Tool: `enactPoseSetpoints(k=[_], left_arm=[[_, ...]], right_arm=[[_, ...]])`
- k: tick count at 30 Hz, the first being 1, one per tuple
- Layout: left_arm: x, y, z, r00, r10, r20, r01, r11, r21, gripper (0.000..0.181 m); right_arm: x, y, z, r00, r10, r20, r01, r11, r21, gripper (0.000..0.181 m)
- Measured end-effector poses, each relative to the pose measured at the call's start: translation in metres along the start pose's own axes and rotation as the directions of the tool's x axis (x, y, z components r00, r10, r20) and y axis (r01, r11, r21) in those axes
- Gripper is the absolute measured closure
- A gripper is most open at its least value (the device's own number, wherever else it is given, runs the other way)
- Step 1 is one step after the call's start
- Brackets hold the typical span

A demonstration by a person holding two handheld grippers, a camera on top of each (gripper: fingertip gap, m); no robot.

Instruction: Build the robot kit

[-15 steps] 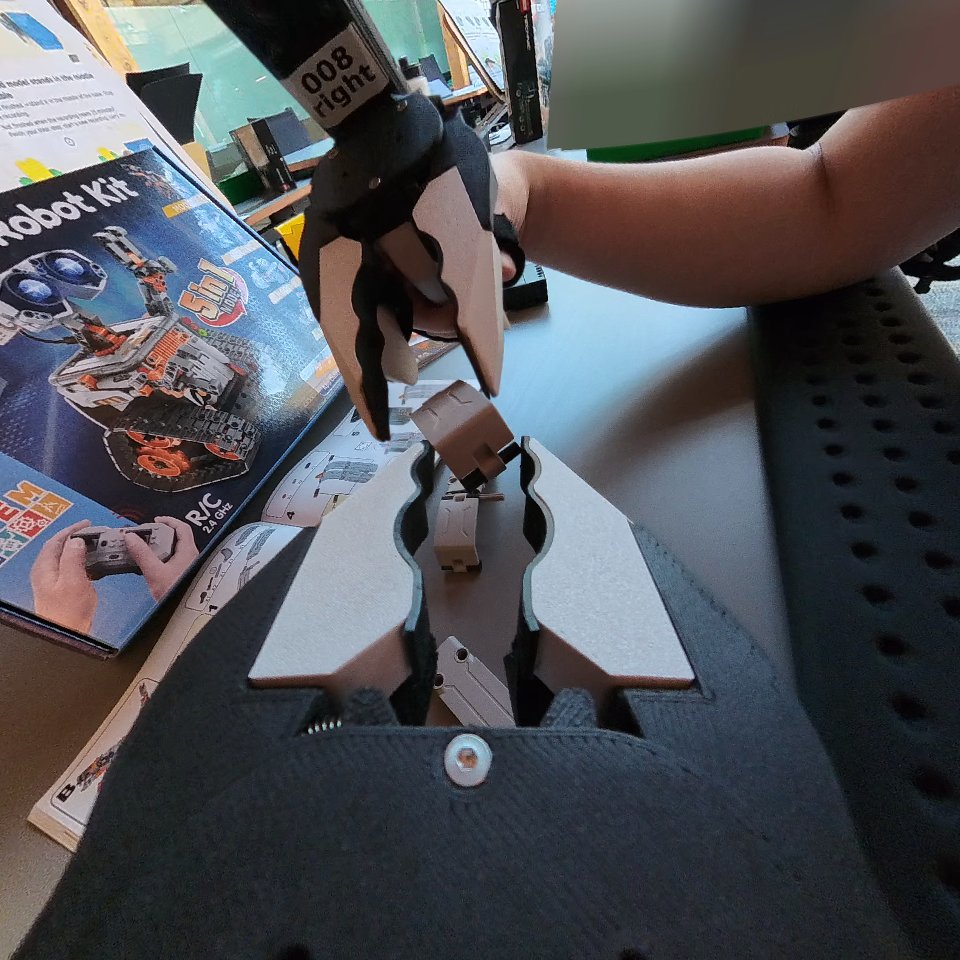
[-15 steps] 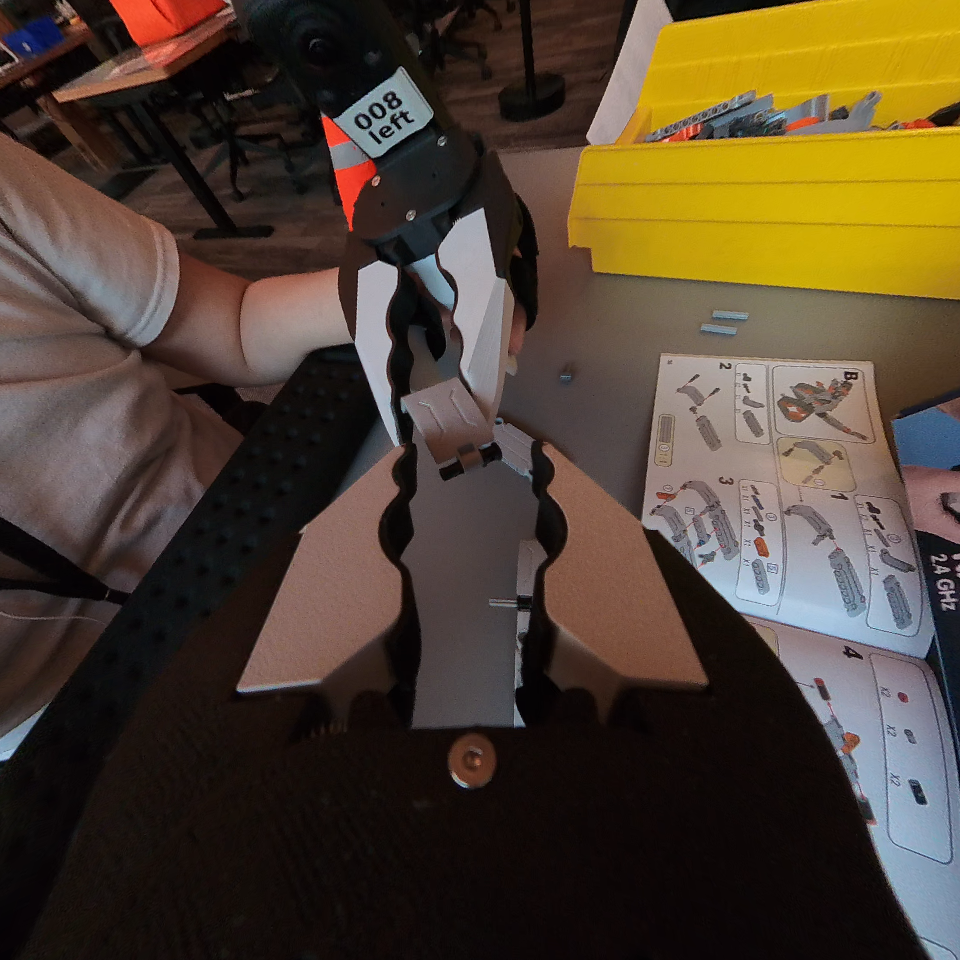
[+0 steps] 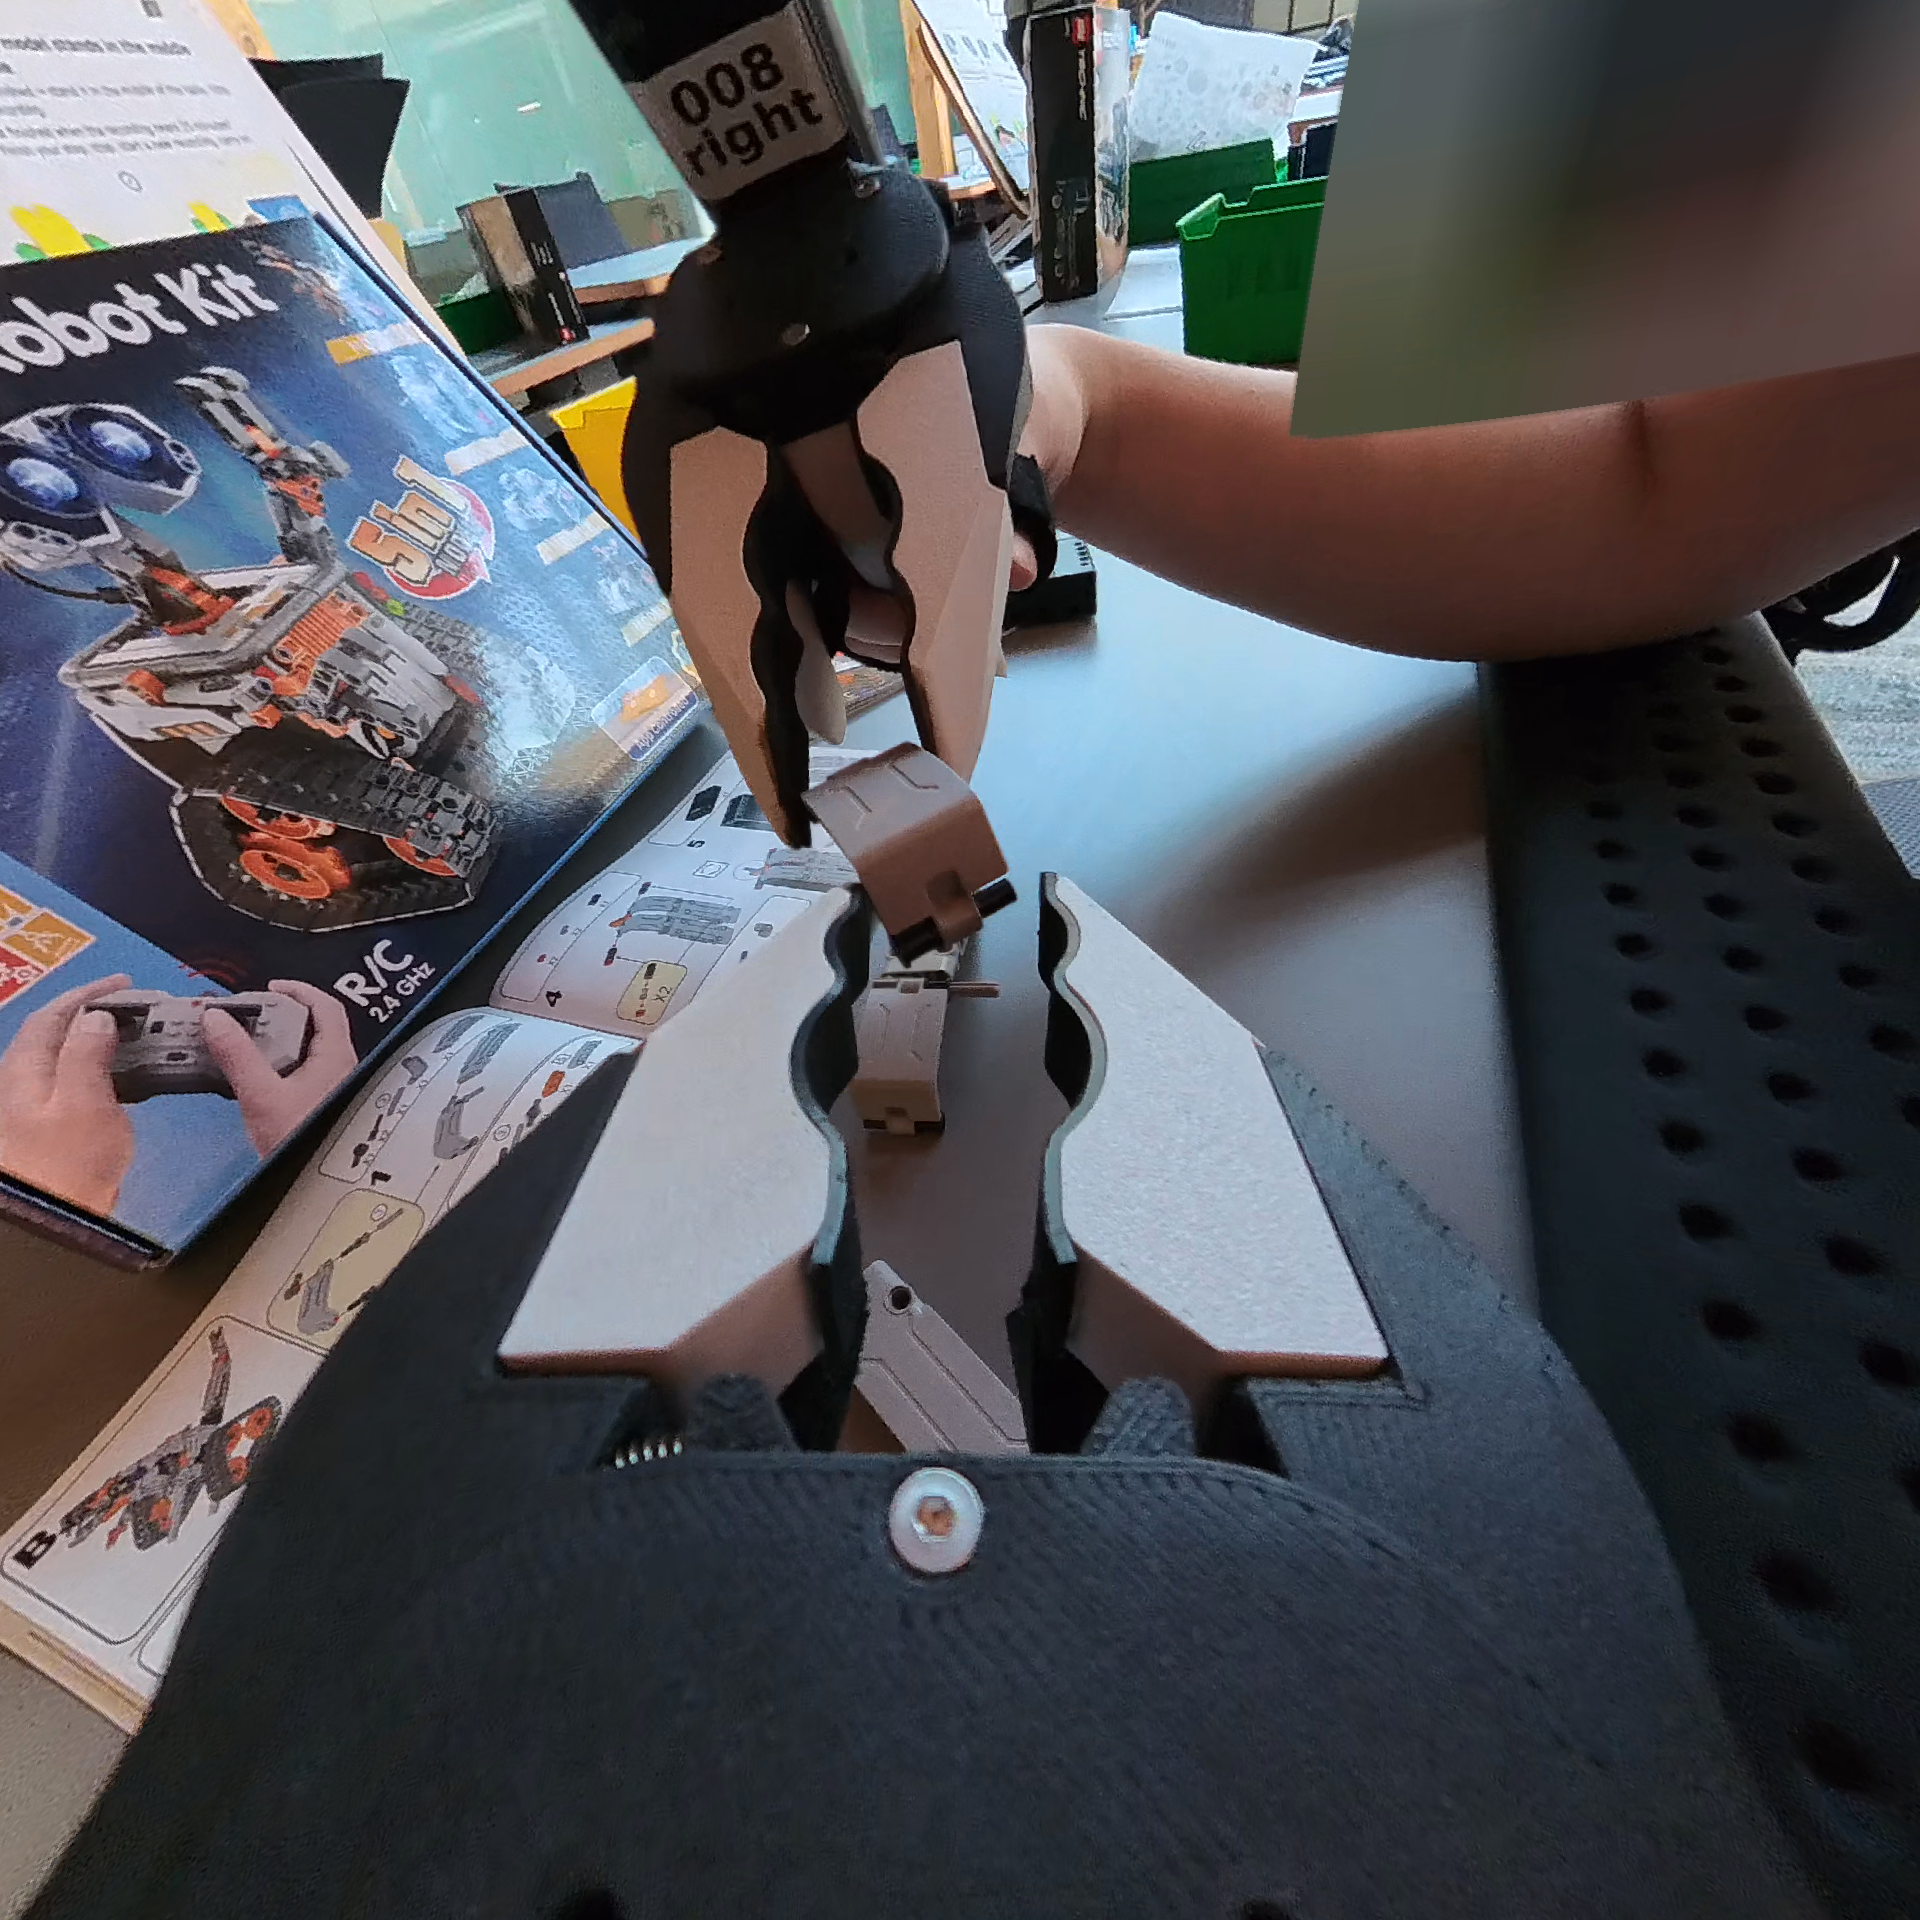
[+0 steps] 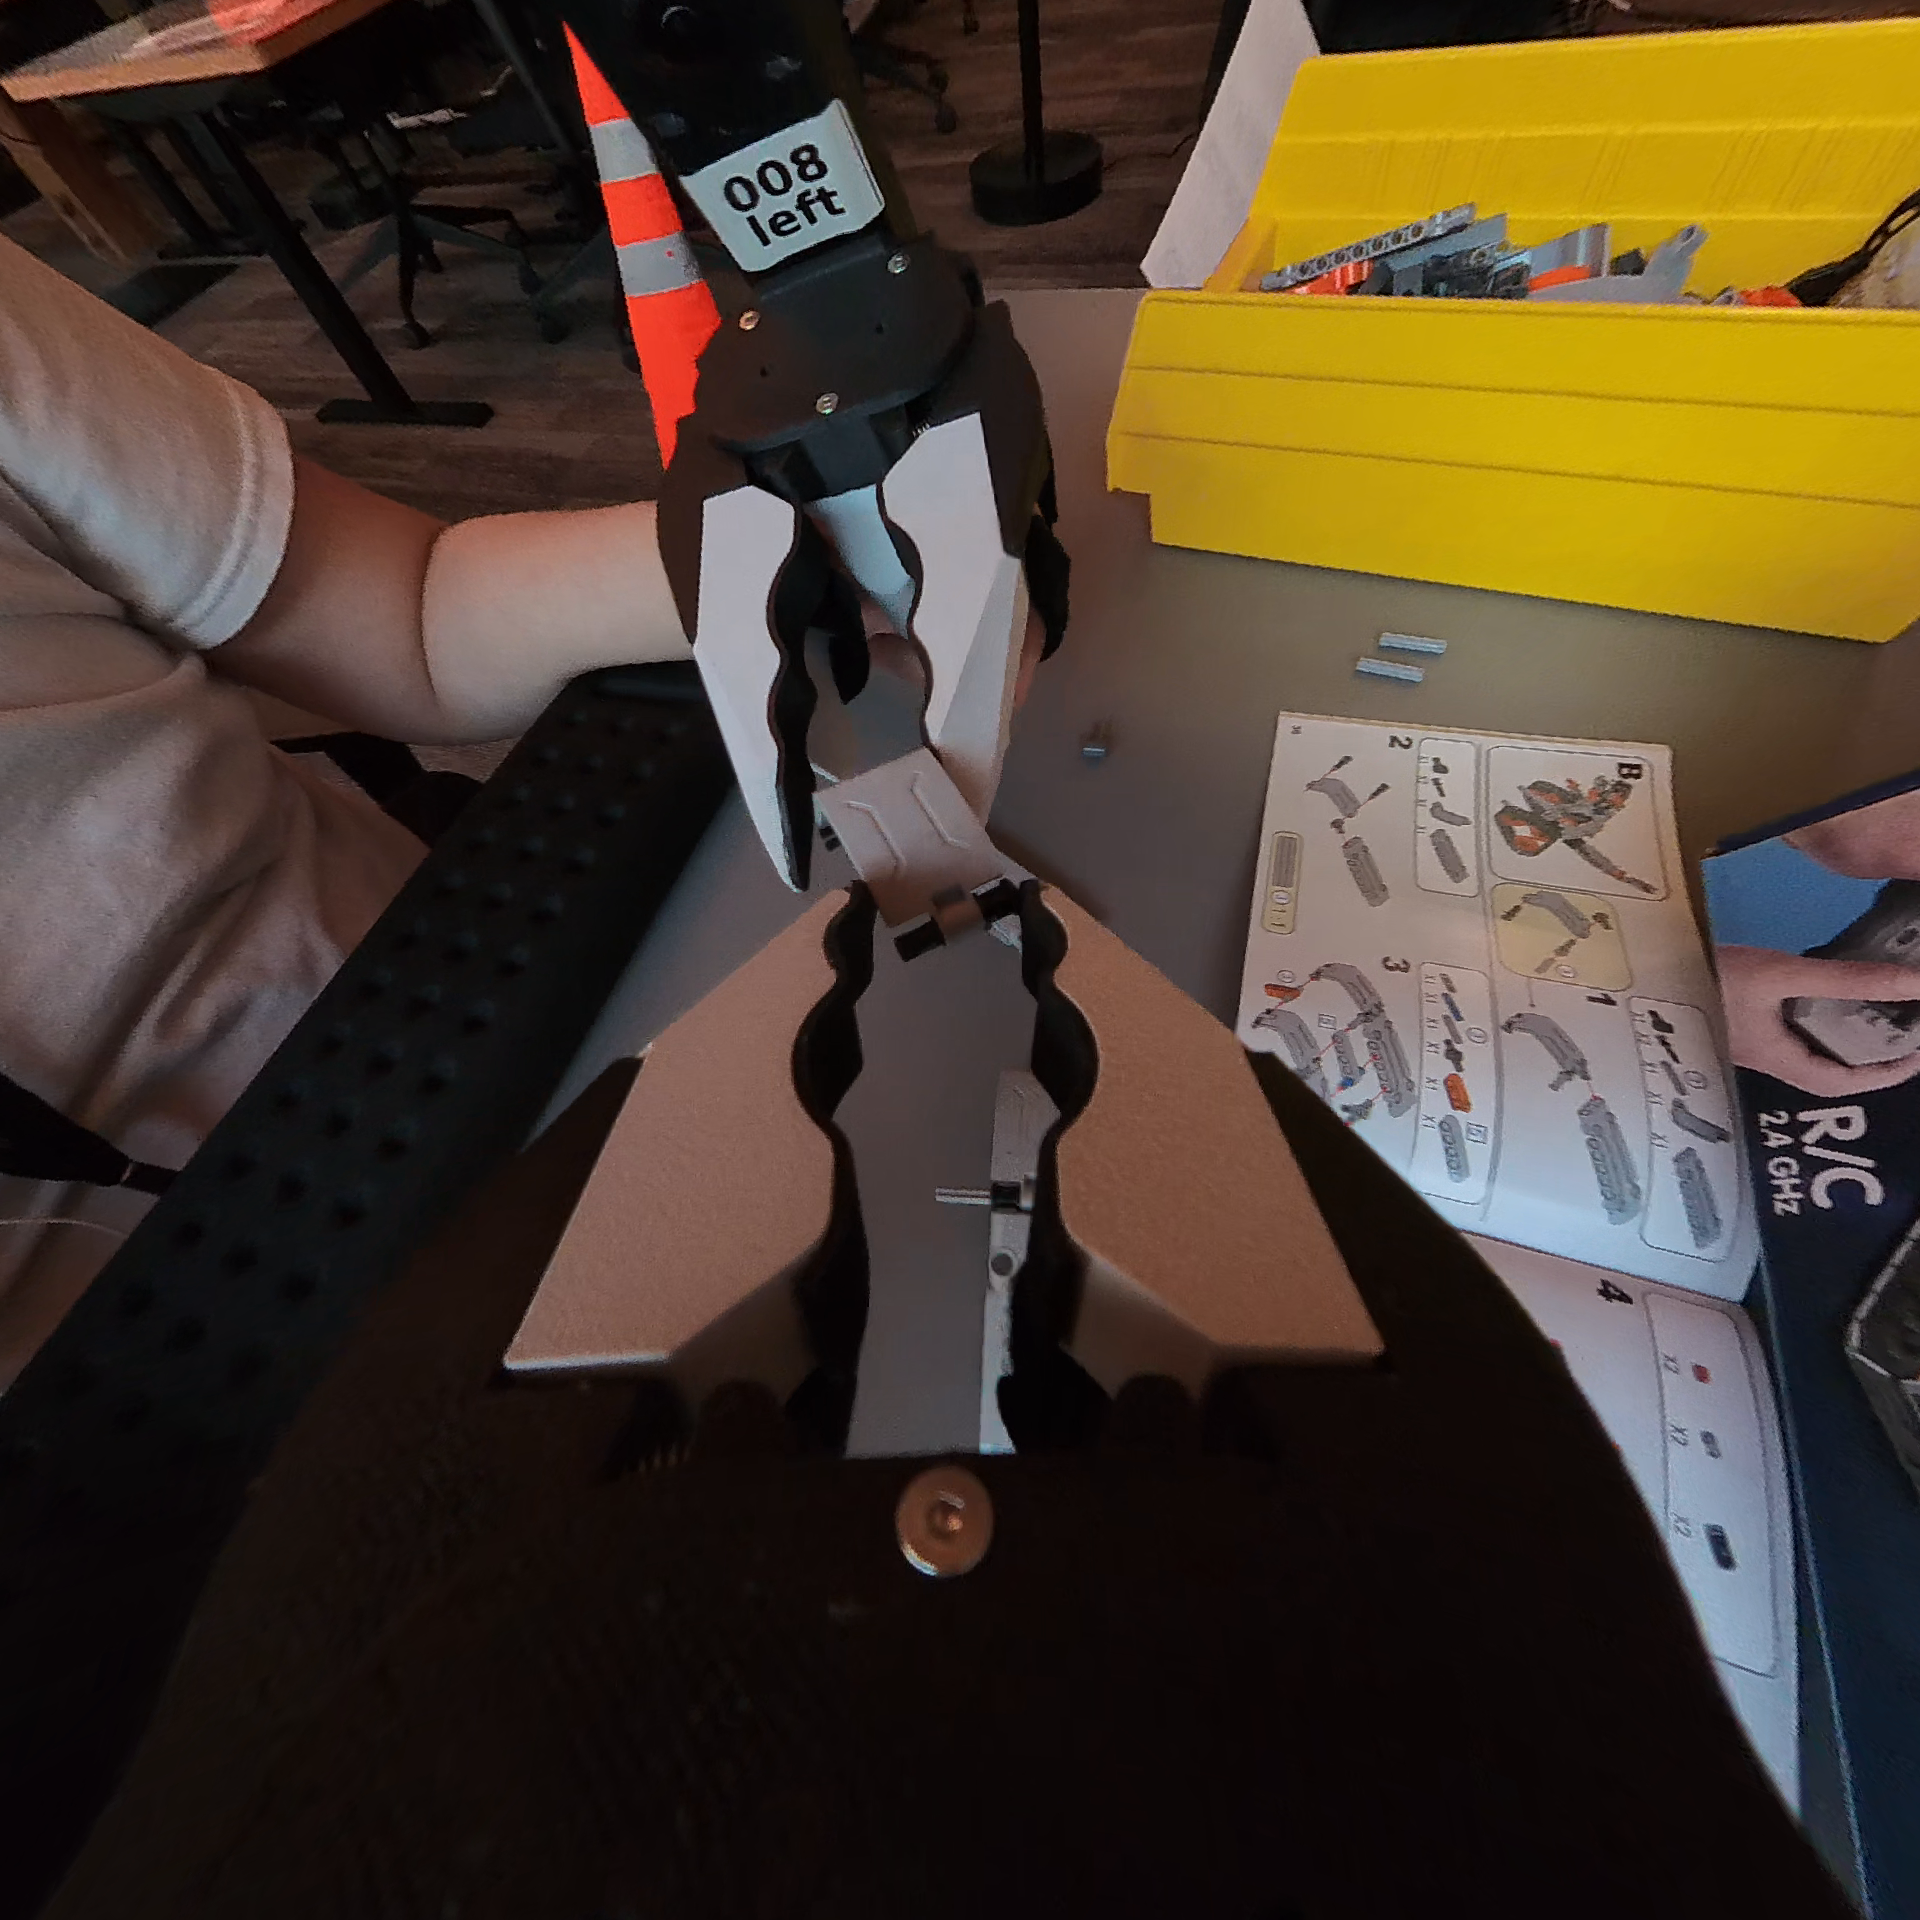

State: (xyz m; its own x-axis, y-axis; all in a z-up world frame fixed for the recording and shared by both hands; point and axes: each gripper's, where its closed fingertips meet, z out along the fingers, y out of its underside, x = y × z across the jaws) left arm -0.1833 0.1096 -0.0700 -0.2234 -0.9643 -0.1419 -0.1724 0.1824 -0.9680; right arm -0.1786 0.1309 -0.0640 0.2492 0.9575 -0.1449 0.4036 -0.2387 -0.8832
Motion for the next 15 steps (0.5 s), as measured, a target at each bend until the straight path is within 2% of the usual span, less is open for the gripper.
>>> enactPoseSetpoints(k=[15], left_arm=[[-0.022,0.009,0.000,0.988,-0.143,0.064,0.143,0.990,0.004,0.148]], right_arm=[[0.018,-0.007,0.002,0.989,-0.063,-0.132,0.066,0.998,0.020,0.156]])
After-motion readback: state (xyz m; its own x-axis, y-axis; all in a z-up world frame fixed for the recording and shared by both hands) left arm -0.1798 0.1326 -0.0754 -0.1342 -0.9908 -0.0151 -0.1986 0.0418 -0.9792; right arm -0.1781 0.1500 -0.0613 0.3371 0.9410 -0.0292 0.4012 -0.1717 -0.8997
